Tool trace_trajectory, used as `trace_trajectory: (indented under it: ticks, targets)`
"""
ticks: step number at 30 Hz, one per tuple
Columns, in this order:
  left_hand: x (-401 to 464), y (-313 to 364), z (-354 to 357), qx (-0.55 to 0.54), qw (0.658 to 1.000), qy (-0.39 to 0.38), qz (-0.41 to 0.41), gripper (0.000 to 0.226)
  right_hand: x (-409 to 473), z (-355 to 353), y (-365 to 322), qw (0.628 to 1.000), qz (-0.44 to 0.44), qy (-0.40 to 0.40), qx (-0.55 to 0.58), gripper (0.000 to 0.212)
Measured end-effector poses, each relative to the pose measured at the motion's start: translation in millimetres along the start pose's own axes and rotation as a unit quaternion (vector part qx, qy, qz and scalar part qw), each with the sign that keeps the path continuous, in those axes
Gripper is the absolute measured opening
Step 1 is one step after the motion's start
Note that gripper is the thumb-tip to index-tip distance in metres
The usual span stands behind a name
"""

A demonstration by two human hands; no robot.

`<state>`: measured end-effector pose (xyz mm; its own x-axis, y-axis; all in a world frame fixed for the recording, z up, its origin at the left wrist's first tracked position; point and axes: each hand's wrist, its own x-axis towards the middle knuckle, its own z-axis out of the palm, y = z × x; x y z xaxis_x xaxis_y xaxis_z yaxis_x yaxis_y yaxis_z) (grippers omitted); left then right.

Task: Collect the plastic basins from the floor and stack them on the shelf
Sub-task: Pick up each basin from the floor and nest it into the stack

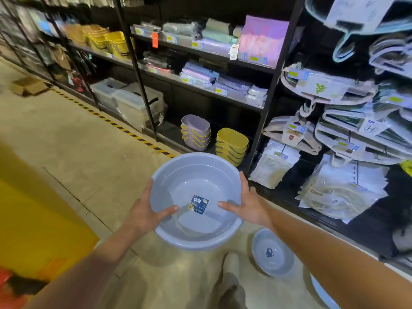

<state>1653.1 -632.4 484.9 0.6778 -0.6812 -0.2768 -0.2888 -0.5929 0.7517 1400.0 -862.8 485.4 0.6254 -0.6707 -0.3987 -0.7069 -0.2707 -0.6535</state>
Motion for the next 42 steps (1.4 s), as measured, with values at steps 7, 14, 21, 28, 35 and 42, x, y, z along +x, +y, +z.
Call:
trace_trajectory:
  ticks: [7,14,21,28,35,42]
  targets:
    - [86.4,31.5,22.8,-0.03,0.999,0.004,-0.021,0.139,99.7,-51.2,-1.6,0.999,-0.001,-0.043,-0.02,0.152]
    - [174.9,38.4,48.0,-0.004,0.997,0.017,-0.079,0.16,208.6,-88.4,-9.6,0.994,0.003,-0.085,-0.07,0.149]
    - [254.7,8.7,67.9,-0.02,0.994,0.031,-0.1,0.141,295.2,-71.4,6.7,0.995,0.013,-0.086,-0.047,0.146]
    - [356.6,-81.2,146.5,0.032,0.993,-0.007,-0.117,0.146,384.4,23.6,96.5,0.997,0.059,-0.049,-0.013,0.142]
    - [460.3,-251.6,290.2,0.048,0.99,-0.045,-0.126,0.144,499.1,179.9,250.3,0.99,0.115,-0.04,-0.073,0.143]
    - [527.2,-435.8,412.8,0.02,0.99,-0.098,-0.099,0.137,583.9,330.8,394.8,0.989,0.111,-0.039,-0.089,0.143]
